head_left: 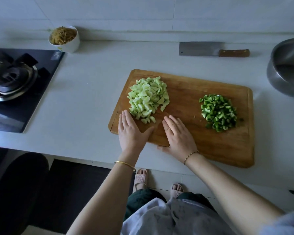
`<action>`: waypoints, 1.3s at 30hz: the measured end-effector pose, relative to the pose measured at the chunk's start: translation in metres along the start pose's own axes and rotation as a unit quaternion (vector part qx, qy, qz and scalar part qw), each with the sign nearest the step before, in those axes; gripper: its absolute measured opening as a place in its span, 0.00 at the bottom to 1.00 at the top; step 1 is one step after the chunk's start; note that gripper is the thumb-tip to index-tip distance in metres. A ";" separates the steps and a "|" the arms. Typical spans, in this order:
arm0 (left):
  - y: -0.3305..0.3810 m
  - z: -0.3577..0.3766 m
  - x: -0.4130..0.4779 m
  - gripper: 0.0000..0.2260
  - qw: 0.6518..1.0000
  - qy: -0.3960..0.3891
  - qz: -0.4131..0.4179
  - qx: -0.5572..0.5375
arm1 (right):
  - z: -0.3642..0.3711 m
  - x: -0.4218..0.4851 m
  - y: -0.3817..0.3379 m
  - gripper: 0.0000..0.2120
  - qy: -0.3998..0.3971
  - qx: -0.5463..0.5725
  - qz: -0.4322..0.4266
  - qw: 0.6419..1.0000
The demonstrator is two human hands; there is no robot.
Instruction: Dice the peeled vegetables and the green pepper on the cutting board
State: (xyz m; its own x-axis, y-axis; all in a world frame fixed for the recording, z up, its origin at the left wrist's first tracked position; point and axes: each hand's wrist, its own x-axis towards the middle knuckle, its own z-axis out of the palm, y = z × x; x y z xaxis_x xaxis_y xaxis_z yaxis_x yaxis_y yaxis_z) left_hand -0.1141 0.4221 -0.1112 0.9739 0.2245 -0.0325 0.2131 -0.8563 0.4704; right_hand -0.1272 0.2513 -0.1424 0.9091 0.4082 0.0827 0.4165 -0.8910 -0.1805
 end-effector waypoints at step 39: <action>0.051 -0.007 0.007 0.25 0.973 -0.055 -0.097 -0.201 | -0.050 0.067 0.009 0.12 0.030 0.314 0.330 0.890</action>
State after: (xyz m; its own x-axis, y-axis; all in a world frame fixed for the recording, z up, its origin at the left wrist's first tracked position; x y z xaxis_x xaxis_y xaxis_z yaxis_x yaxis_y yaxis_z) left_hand -0.0970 0.3832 -0.0808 0.9252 0.2939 -0.2399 0.3685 -0.5463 0.7522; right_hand -0.0622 0.2606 -0.0892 0.9618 -0.1905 -0.1963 -0.2733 -0.6379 -0.7200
